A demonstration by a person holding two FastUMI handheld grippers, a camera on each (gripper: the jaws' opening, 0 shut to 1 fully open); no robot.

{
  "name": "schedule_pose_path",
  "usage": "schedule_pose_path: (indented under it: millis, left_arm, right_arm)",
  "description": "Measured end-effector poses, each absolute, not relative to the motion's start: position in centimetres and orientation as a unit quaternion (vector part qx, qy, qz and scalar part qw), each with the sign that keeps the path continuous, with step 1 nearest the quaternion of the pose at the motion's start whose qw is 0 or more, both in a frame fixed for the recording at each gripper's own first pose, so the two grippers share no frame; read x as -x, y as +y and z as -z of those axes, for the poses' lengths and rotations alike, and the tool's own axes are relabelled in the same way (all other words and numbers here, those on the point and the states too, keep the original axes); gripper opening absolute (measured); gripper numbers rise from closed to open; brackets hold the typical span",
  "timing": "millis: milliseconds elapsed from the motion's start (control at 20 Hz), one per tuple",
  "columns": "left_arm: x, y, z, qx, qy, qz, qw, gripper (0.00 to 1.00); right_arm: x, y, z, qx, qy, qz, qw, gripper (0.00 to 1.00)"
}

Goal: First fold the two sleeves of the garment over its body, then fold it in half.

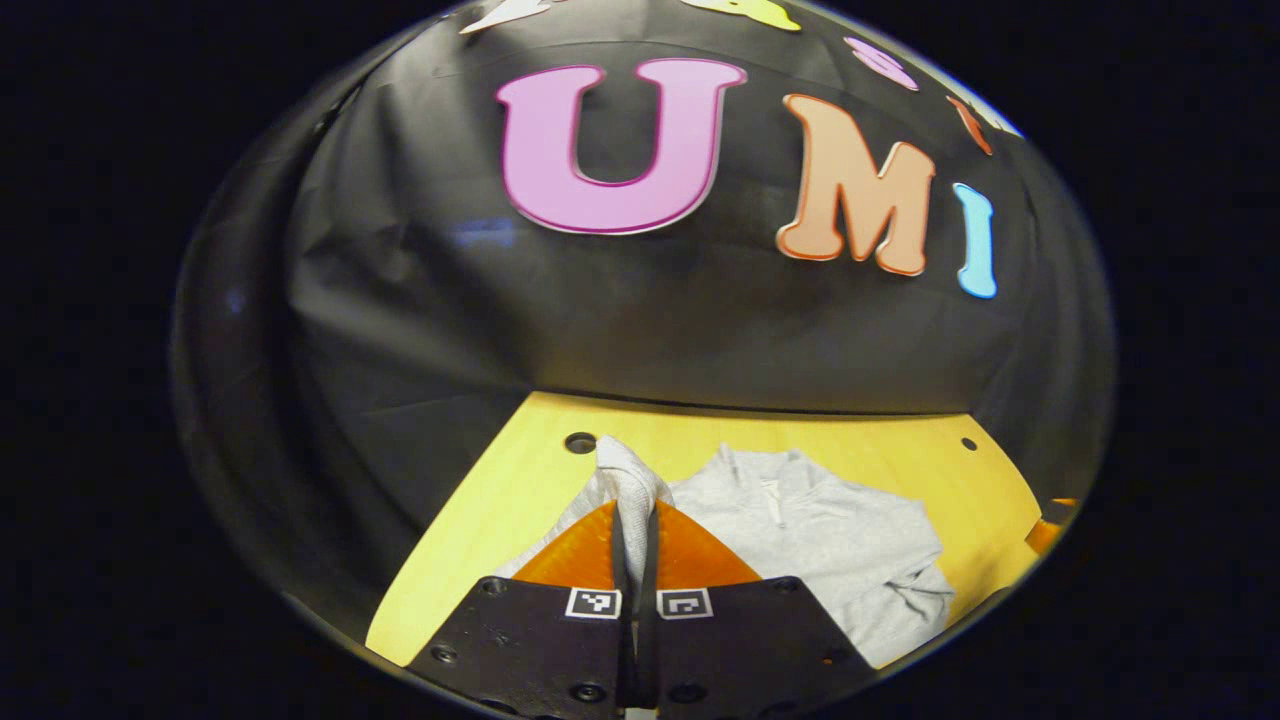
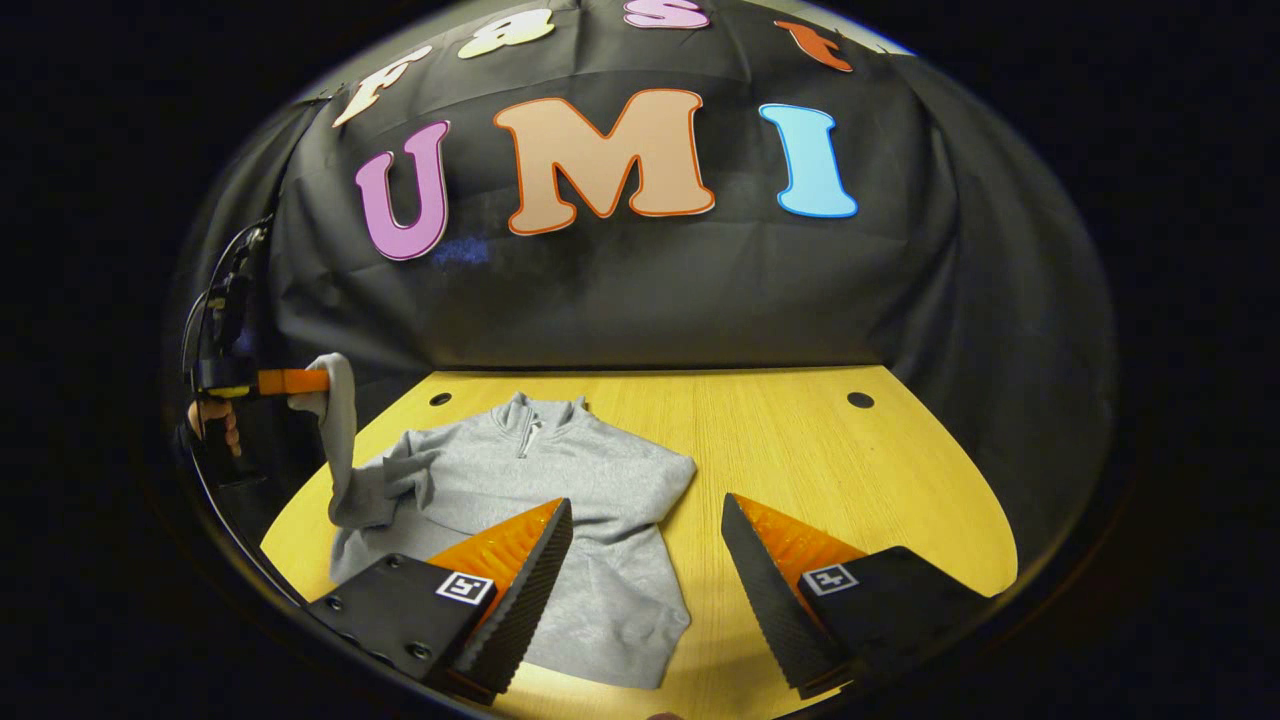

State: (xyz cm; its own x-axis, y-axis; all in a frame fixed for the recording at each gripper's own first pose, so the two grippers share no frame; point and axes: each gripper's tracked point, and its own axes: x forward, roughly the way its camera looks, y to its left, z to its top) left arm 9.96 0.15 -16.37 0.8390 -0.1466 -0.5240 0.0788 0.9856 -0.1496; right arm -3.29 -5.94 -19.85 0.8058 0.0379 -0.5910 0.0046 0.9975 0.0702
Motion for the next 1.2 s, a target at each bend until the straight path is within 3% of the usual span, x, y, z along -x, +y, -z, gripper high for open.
schedule_pose_path:
  millis: [600,1200]
  left_arm:
    - [-10.8,-17.2,16.4,0.057,0.287,0.197,0.936,0.00]
    - [-8.7,-28.2,23.9,0.031,0.355,0.253,0.899,0.00]
  right_arm:
    - [8.3,-12.5,19.7,-0.049,0.320,0.055,0.944,0.96]
    - [12.6,-17.8,20.3,-0.055,0.342,0.105,0.932,0.96]
